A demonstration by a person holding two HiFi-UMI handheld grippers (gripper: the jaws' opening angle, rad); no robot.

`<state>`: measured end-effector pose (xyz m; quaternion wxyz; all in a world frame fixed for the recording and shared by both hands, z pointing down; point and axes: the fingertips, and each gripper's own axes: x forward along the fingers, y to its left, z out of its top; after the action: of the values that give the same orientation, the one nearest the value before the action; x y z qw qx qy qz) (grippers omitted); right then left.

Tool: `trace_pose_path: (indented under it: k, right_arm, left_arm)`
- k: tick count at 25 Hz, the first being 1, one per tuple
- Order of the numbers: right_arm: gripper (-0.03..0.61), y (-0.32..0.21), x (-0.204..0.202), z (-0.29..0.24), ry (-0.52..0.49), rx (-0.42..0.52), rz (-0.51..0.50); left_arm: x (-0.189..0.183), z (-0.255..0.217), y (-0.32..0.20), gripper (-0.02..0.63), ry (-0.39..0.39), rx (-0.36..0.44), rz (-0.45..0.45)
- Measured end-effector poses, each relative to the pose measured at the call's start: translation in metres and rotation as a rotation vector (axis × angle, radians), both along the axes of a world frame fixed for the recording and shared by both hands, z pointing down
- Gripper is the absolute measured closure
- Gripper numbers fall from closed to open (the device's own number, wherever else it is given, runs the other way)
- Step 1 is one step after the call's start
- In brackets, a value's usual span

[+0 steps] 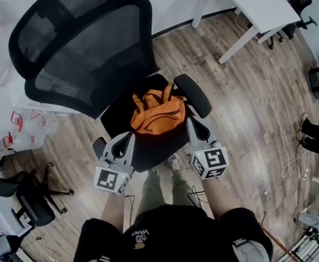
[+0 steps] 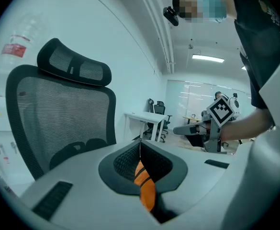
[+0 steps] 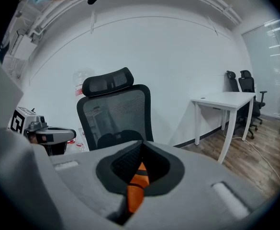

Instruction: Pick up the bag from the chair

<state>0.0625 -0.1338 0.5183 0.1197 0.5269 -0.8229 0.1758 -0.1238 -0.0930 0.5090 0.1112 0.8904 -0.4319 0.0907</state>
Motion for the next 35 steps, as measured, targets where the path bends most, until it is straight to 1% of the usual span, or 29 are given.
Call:
trace_pose_path:
  k: [12,21,27,35]
  right_arm:
    - [0.581,-0.01,0.005,0.042,0.021,-0.053,0.0]
    - [0.58,-0.009,-0.002,0.074,0.026,-0.096,-0.027]
    - [0.58,-0.012,-0.007,0.091,0.03,-0.116,-0.056]
    - [0.58,-0.009,-0.014,0.117,0.032,-0.17,-0.088]
  left_arm:
    - [-0.008,0.038,-0.008,0.611,-0.011,-0.03,-0.039]
    - [-0.009,0.07,-0.005,0.611,-0.01,-0.087,-0.045]
    - [-0.013,0.085,-0.005,0.611,-0.019,-0.109,-0.054]
    - [-0.019,0.112,-0.004,0.611,-0.008,-0.174,-0.085]
